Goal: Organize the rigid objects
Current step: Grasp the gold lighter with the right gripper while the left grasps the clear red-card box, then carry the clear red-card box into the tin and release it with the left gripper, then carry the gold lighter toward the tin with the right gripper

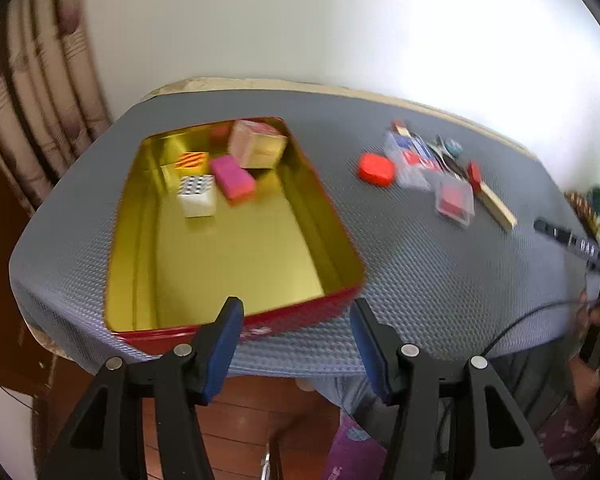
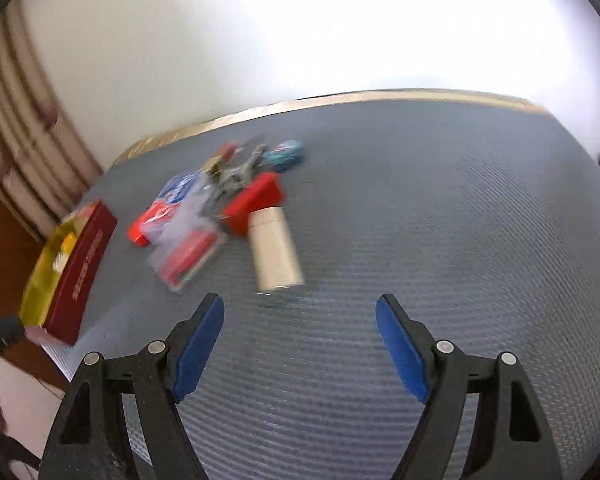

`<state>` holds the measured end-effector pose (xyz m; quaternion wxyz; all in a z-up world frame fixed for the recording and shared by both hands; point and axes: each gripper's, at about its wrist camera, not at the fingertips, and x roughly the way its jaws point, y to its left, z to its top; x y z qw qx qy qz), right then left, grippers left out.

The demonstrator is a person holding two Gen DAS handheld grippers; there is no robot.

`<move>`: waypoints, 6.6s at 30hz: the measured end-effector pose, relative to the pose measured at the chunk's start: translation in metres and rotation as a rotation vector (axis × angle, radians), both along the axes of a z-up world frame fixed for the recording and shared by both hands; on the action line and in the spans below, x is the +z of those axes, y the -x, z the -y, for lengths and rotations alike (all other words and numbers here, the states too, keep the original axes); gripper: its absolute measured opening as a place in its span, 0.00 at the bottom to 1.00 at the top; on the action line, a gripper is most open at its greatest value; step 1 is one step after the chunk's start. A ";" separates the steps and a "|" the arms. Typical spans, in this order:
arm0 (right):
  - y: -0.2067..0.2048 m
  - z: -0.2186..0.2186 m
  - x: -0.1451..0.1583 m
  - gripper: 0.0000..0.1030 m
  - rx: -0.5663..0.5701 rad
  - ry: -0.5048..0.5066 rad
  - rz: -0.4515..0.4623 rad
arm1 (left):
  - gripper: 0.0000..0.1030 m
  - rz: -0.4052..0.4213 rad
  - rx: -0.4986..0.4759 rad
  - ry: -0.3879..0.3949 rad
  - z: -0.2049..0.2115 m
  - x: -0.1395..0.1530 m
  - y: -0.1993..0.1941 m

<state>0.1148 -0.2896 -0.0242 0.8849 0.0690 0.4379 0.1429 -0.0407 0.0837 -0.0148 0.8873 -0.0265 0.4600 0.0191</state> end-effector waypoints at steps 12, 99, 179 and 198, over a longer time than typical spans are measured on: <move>-0.053 -0.046 -0.019 0.31 0.195 0.107 -0.067 | 0.55 -0.035 -0.093 -0.025 0.067 0.006 -0.037; -0.033 0.033 -0.029 0.26 0.075 0.129 0.013 | 0.52 -0.201 0.228 -0.068 -0.102 -0.043 -0.122; 0.006 -0.277 -0.001 0.23 0.457 0.091 -0.244 | 0.52 -0.017 0.424 -0.011 -0.118 0.003 0.002; -0.006 -0.287 -0.018 0.26 0.469 0.226 -0.262 | 0.52 -0.026 0.439 -0.014 -0.118 0.001 0.002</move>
